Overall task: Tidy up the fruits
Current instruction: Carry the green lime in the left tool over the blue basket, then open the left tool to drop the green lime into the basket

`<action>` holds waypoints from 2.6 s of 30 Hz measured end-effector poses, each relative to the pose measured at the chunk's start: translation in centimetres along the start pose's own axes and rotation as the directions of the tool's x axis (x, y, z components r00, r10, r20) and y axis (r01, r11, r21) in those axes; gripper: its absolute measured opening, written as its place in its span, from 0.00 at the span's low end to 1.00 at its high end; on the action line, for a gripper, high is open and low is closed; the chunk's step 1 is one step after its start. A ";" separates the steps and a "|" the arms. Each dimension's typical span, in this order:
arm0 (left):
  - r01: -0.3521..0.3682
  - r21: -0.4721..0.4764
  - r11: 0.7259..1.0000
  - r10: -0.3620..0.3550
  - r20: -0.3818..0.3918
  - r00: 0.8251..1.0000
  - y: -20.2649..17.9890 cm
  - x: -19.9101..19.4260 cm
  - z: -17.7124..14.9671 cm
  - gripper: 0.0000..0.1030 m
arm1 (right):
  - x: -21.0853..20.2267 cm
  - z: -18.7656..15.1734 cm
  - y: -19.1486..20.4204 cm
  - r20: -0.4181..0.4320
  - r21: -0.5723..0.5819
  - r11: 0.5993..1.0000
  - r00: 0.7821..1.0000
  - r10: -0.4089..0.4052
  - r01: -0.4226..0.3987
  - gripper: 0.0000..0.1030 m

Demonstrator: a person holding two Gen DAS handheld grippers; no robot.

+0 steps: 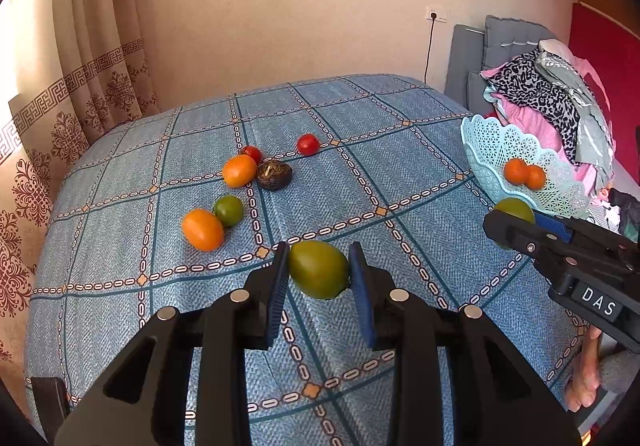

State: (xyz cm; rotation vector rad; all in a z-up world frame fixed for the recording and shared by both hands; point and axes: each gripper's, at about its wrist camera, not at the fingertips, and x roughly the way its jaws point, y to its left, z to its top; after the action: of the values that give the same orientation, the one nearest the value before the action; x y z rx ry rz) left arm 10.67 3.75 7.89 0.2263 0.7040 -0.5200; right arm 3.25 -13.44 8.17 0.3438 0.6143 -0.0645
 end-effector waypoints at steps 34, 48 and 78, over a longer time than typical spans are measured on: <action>0.248 0.195 0.949 -0.258 0.032 0.966 -16.0 1.4 7.2 0.30 | -7.5 3.6 -13.0 0.155 0.166 0.951 0.945 -0.287 0.262 0.32; 0.281 0.202 0.938 -0.286 -0.005 0.958 -18.3 4.4 7.6 0.30 | -6.3 3.1 -14.6 0.108 0.192 0.933 0.938 -0.328 0.304 0.32; 0.241 0.217 0.946 -0.260 0.062 0.964 -17.7 4.7 6.8 0.73 | -5.5 2.8 -15.3 0.090 0.216 0.923 0.934 -0.345 0.320 0.40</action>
State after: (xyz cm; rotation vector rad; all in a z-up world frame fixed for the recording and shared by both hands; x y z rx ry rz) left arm 8.16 -15.52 9.39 0.3087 0.5931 -0.8450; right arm -2.15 -29.04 8.97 0.4222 0.5363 -0.4751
